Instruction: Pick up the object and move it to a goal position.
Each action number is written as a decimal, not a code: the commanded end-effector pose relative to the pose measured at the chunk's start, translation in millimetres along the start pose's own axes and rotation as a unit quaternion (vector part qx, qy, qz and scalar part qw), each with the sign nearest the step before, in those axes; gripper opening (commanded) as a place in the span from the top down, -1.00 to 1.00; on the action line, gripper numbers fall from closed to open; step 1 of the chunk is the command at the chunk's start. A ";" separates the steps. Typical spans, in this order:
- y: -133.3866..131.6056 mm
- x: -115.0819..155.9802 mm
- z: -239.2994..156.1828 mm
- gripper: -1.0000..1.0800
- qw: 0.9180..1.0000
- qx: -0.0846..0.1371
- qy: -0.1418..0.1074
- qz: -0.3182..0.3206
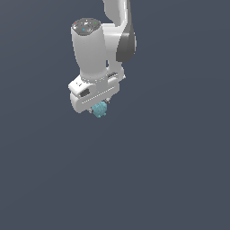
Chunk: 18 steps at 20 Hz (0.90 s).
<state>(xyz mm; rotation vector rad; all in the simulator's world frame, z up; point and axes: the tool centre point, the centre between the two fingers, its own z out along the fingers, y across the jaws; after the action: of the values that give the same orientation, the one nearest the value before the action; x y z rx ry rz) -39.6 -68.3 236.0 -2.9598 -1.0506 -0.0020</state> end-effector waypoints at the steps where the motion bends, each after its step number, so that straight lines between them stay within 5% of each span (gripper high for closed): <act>1: 9.1 -16.9 -25.2 1.00 1.000 0.001 0.000 0.000; 18: 52.6 -81.3 -126.5 1.00 1.000 0.000 -0.001 0.000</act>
<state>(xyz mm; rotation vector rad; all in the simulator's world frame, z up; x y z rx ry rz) -69.1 -158.1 359.0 -2.9613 -1.0490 -0.0022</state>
